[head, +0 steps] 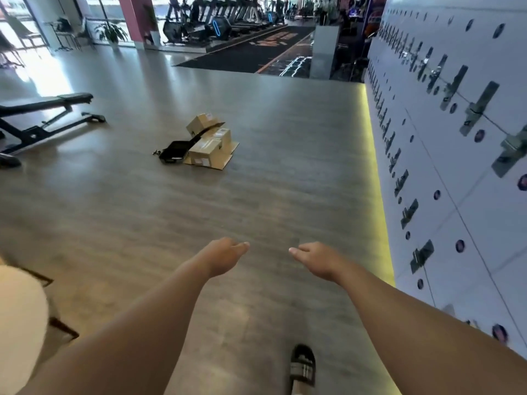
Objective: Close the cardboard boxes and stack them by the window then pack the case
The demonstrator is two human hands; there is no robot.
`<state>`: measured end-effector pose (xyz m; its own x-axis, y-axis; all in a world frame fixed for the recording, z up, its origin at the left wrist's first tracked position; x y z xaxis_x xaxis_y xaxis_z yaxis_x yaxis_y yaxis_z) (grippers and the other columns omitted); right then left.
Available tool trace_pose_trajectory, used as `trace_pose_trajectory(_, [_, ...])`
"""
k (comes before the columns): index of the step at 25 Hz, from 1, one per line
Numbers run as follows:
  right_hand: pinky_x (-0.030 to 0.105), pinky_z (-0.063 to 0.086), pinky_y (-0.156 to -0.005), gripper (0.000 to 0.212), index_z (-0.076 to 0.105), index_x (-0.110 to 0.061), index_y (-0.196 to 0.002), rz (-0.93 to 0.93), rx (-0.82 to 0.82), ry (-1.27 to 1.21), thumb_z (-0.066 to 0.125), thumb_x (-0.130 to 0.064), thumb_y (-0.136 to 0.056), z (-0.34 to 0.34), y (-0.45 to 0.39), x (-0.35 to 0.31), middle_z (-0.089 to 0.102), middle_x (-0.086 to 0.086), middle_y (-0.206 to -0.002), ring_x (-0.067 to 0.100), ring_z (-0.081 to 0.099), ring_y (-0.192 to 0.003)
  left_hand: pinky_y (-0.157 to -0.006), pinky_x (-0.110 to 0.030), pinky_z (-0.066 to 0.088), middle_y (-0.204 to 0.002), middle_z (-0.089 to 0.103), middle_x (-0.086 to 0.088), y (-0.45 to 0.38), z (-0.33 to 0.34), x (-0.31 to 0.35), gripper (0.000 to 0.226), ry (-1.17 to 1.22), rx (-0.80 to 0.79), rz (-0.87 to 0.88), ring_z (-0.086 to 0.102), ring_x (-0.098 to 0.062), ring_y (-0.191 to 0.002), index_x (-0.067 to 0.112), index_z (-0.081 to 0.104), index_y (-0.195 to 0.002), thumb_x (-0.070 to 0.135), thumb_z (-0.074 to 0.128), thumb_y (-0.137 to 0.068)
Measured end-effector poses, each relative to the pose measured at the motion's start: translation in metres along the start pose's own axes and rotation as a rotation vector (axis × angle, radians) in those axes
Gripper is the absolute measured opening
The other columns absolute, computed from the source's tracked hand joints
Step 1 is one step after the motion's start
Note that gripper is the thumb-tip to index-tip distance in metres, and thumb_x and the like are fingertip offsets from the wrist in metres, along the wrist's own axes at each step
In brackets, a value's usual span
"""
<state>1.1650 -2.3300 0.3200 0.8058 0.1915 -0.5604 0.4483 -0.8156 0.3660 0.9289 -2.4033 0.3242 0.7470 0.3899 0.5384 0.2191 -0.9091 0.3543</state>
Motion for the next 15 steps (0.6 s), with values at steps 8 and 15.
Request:
trace_pose_trajectory(8, [0.028,0.039,-0.079,0.047,0.064,-0.014,-0.094,-0.064,-0.051,0.007,0.047,-0.058,-0.099,-0.119,-0.256,-0.009,0.063,0.009,-0.106,0.025,0.061,-0.104,-0.091,-0.029,0.039,-0.13,0.064,-0.013,-0.229,-0.075,0.045,0.053,0.026,0.004,-0.101,0.056,-0.029,-0.124,0.014,0.067,-0.126,0.054,0.043,-0.1])
trace_pose_trajectory(15, [0.033,0.038,-0.083,0.047,0.045,-0.028,-0.07,-0.107,-0.09,0.043,0.045,-0.07,-0.091,-0.191,-0.477,-0.046,0.051,-0.003,-0.09,0.018,0.049,-0.093,-0.094,-0.034,0.04,-0.134,0.061,-0.011,-0.406,-0.168,0.04,0.059,0.088,0.044,-0.222,0.055,-0.029,-0.124,0.014,0.063,-0.132,0.058,0.042,-0.098])
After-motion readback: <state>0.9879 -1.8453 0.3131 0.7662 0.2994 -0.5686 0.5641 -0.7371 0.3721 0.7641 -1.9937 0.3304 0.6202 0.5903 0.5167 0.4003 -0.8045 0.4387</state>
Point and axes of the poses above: each hand's wrist, its own y-axis away from the middle knuckle, its own z-axis out of the palm, x = y × z, the point moved 6 cm from there along -y, towards the middle knuckle
